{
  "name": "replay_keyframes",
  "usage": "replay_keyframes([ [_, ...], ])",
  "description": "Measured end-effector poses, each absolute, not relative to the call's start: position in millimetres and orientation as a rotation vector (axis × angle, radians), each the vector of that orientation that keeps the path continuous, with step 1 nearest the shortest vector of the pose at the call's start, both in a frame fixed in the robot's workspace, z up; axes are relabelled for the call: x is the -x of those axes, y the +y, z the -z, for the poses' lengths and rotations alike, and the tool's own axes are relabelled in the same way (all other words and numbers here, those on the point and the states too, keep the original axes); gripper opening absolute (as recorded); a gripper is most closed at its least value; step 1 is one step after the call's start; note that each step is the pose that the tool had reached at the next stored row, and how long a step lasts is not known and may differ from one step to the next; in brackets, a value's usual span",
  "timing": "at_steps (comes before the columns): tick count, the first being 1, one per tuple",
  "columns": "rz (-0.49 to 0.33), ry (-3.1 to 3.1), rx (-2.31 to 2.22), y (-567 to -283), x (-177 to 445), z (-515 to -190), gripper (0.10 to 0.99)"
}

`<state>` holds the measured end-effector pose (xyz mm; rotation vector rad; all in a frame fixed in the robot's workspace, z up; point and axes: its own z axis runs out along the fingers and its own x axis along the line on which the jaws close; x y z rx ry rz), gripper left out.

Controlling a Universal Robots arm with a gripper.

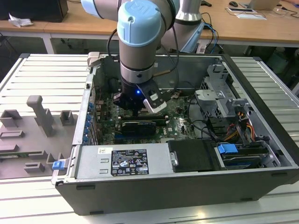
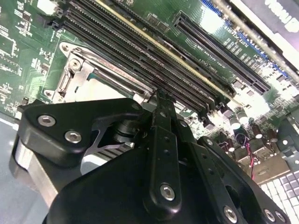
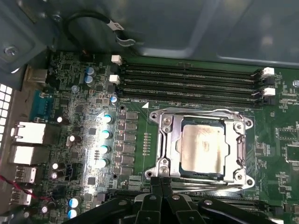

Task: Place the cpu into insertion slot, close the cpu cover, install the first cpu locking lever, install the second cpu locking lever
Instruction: 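Install the second cpu locking lever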

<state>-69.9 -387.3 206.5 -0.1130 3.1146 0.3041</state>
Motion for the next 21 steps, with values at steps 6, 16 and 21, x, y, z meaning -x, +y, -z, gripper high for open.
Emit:
replay_keyframes([
  [6,-0.331,3.105,0.118,-390.0,73.2,-203.3,0.106],
  [16,-0.386,3.093,0.13,-390.4,76.2,-198.6,0.106],
  [21,-0.393,3.09,0.133,-391.2,79.4,-196.9,0.106],
])
